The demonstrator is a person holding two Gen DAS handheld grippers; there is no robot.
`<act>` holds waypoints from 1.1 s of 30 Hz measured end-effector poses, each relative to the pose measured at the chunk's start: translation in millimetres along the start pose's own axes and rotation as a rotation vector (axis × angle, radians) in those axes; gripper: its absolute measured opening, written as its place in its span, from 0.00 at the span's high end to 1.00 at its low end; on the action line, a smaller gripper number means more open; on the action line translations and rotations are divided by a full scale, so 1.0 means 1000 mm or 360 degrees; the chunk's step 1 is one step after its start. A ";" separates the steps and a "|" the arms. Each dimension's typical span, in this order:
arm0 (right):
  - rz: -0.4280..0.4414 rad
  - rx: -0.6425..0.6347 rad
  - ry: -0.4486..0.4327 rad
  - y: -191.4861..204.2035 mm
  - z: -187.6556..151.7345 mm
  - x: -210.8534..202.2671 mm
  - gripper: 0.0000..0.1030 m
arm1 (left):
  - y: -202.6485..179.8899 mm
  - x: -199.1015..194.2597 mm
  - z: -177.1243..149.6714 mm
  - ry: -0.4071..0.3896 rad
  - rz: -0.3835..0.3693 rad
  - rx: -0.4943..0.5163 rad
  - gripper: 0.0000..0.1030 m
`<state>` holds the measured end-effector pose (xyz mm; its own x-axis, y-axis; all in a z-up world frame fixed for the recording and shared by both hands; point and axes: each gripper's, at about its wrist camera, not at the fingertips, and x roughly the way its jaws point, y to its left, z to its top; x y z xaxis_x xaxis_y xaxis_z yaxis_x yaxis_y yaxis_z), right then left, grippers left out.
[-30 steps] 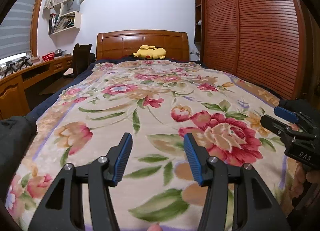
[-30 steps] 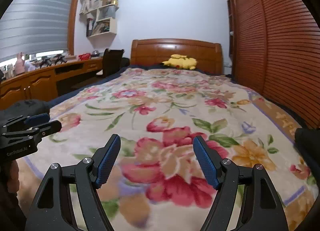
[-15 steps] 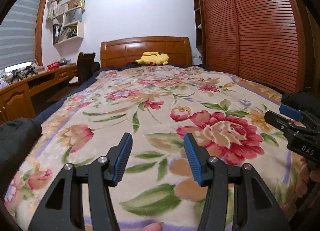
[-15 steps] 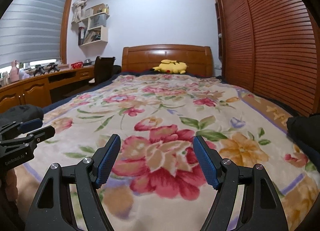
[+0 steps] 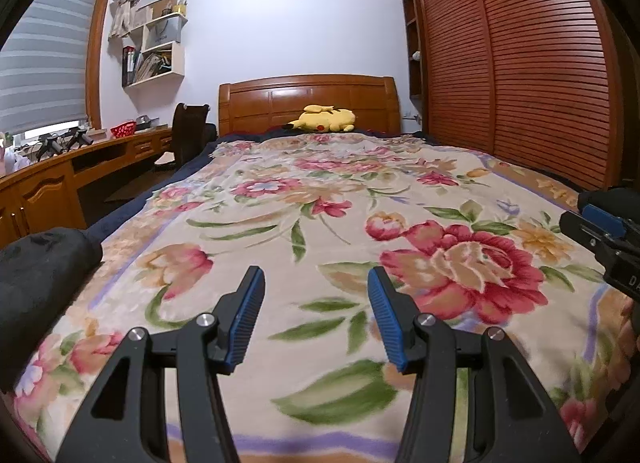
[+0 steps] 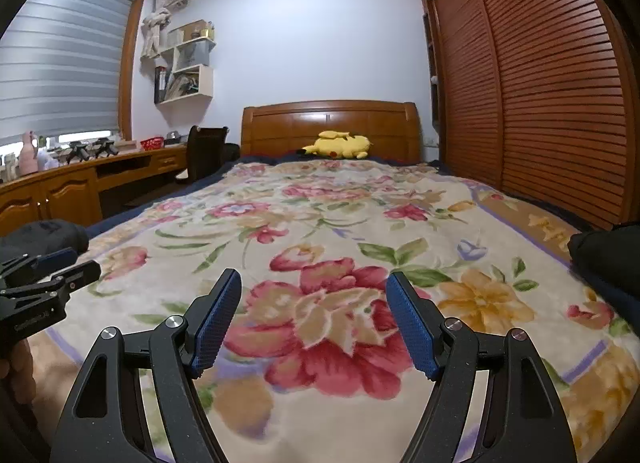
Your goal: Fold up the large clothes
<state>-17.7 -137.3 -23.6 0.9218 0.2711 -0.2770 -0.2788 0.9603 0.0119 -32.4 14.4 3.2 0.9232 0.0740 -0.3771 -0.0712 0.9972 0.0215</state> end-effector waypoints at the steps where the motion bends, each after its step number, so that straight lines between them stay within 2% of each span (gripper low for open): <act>1: -0.0001 -0.0004 0.0001 0.000 0.000 0.001 0.26 | 0.002 0.000 0.000 0.0005 -0.0001 -0.0007 0.49; 33: -0.0002 -0.0006 0.0009 -0.001 -0.002 0.002 0.26 | 0.004 0.000 -0.001 0.0006 -0.0004 -0.0012 0.49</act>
<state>-16.3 -138.0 -25.6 0.9207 0.2693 -0.2826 -0.2785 0.9604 0.0081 -33.1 18.2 2.6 0.9219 0.0715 -0.3809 -0.0717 0.9973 0.0137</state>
